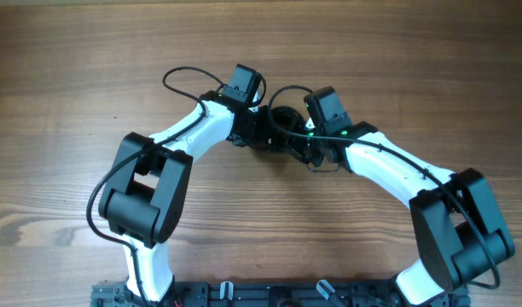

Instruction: Untangle cables

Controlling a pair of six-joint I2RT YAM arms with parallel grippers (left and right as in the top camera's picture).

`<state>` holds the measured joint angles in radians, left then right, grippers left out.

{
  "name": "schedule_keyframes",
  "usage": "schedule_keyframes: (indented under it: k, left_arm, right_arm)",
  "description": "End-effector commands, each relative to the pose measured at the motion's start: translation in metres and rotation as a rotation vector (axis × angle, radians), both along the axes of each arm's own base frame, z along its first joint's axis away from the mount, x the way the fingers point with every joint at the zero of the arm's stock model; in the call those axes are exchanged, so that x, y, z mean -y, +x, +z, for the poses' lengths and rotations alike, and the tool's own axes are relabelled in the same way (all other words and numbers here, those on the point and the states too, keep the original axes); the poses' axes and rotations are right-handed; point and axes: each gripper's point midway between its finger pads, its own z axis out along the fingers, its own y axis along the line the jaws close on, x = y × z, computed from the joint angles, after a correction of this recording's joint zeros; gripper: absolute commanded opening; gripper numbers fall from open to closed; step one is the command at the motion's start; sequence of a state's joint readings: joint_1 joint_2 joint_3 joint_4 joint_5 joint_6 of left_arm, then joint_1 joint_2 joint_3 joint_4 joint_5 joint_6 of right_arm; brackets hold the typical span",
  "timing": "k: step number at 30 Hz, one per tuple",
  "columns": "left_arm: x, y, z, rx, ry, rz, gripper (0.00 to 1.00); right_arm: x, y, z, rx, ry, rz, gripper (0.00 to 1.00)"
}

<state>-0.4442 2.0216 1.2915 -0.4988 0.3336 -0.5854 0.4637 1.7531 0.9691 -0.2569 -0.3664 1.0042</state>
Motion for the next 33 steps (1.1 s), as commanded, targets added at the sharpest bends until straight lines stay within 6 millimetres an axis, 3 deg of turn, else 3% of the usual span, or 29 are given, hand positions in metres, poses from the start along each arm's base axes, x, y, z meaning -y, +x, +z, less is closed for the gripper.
schedule_keyframes:
  k: [1,8,15,23,26,29,33]
  left_arm:
    - [-0.004,-0.005,-0.018,-0.032,0.037,0.001,0.04]
    - [-0.004,-0.005,-0.018,-0.032,0.037,0.001,0.04]
    - [-0.004,-0.005,-0.018,-0.032,0.037,0.001,0.04]
    - [-0.004,-0.005,-0.018,-0.032,0.037,0.001,0.04]
    - [-0.004,-0.005,-0.018,-0.033,0.037,0.001,0.04]
    - [-0.004,-0.006,-0.019,-0.036,0.039,0.001,0.04]
    - [-0.004,-0.006,-0.019,-0.035,0.039,0.001,0.04]
  right_arm:
    - [0.005,0.001,-0.011,-0.007,-0.048,-0.011,0.24]
    - [0.012,-0.004,-0.017,-0.052,-0.080,-0.072,0.22]
    - [-0.013,-0.014,-0.014,-0.045,-0.060,-0.045,0.21]
    - [-0.021,-0.015,-0.015,-0.008,-0.100,-0.073,0.21]
    - [-0.023,-0.009,-0.007,0.053,-0.098,0.012,0.13]
    - [-0.021,0.001,0.016,0.110,-0.083,0.073,0.05]
    - [-0.008,0.005,0.036,0.124,-0.089,0.054,0.05]
